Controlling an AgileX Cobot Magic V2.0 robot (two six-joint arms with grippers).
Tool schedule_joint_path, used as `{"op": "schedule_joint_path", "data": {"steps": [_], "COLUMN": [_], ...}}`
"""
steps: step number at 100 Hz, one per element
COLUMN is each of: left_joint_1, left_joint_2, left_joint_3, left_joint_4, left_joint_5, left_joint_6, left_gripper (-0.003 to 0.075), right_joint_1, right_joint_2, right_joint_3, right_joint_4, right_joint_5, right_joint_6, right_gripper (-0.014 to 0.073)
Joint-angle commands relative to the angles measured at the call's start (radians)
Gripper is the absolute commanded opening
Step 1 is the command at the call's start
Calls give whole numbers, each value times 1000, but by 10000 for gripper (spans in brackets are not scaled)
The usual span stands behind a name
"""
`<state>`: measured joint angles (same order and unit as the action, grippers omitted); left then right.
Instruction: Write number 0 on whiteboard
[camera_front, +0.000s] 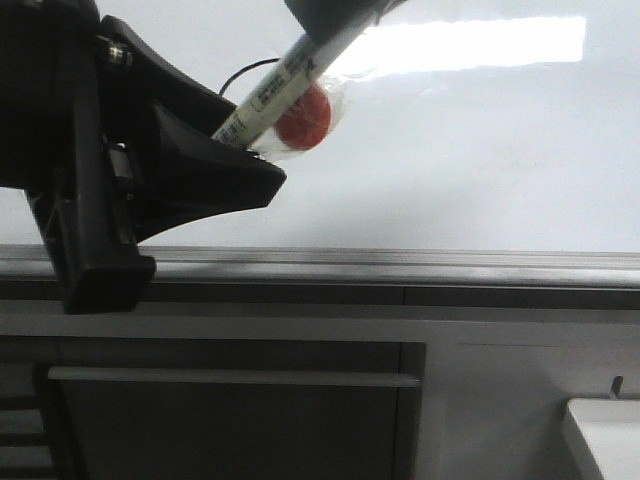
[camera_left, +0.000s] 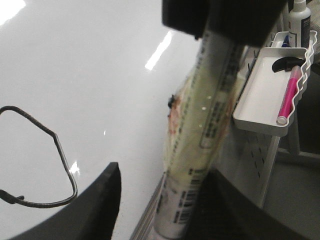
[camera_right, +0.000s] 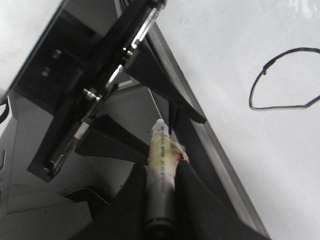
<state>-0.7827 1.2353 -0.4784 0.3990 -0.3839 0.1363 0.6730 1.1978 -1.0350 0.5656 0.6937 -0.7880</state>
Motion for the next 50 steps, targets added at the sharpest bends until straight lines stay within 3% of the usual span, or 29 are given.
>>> {"op": "schedule_joint_path", "data": {"steps": [1, 17, 35, 42, 50], "left_joint_1": [1, 1, 1, 1, 1], "left_joint_2": [-16, -16, -16, -16, -16], "left_joint_3": [-32, -32, -32, -32, -32], "left_joint_4": [-9, 51, 51, 29, -46], "left_joint_5": [-80, -78, -78, -78, -78], "left_joint_6": [-5, -5, -5, -10, -10], "left_gripper": [249, -23, -20, -20, -20], "right_joint_1": [2, 2, 2, 2, 0], "right_joint_2": [-26, -26, -22, -22, -22], "right_joint_3": [-34, -34, -34, -34, -34], "right_joint_4": [28, 28, 28, 26, 18], "right_joint_5": [-56, -56, -63, -79, -134], "right_joint_6": [-4, -4, -4, -4, -4], "right_gripper": [-63, -66, -32, 103, 360]}}
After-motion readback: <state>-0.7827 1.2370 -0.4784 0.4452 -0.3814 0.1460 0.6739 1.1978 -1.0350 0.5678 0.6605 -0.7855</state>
